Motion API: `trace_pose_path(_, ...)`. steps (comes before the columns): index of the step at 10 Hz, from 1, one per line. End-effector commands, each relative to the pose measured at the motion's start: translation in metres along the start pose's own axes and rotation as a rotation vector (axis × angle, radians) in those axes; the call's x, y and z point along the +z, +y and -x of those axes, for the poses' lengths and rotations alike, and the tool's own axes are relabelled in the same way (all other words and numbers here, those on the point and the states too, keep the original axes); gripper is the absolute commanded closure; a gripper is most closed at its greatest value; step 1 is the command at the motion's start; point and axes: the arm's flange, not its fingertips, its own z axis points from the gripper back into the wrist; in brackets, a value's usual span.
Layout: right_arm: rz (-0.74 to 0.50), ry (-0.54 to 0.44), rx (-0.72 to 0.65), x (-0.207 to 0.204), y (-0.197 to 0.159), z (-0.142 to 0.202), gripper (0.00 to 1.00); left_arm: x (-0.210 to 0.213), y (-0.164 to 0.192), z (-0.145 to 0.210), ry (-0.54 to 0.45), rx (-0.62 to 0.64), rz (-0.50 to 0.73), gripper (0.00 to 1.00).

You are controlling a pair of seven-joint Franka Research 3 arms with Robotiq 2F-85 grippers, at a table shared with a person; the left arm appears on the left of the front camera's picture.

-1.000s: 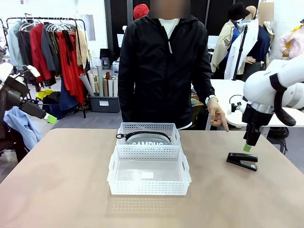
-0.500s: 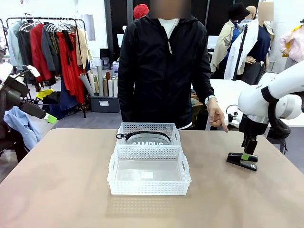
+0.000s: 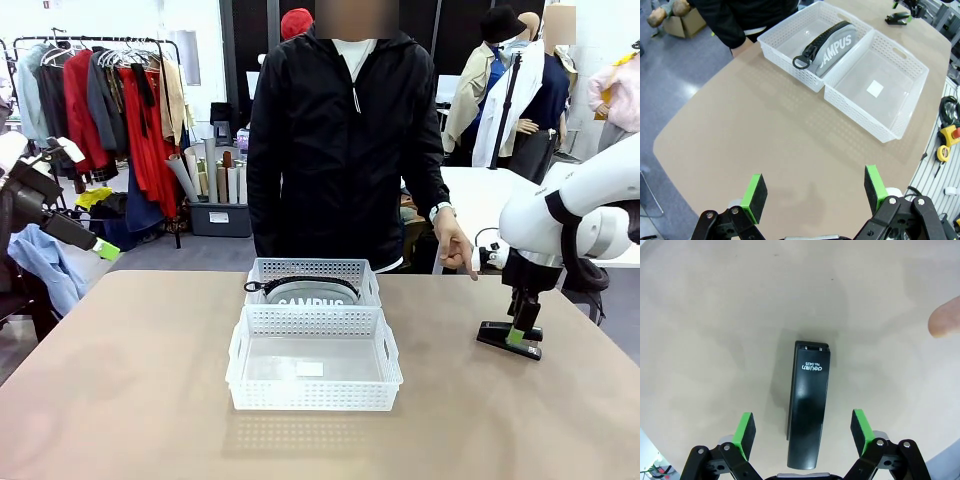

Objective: Distribute items into two baskets.
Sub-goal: Pick up the Stapler that the person points to.

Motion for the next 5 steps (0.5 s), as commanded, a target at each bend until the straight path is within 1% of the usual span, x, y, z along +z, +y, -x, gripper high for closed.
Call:
trace_pose_path(1,0.015,-0.017,0.033,-0.0084,0.0,0.0052,0.0,0.0001,0.0009,-0.0027,0.004,0.012,-0.002,0.0)
trace_pose_path(5,0.009,-0.023,0.031,-0.0178,-0.0015,0.0059,0.0,0.0001,0.0009,-0.0027,0.004,0.012,-0.002,0.0)
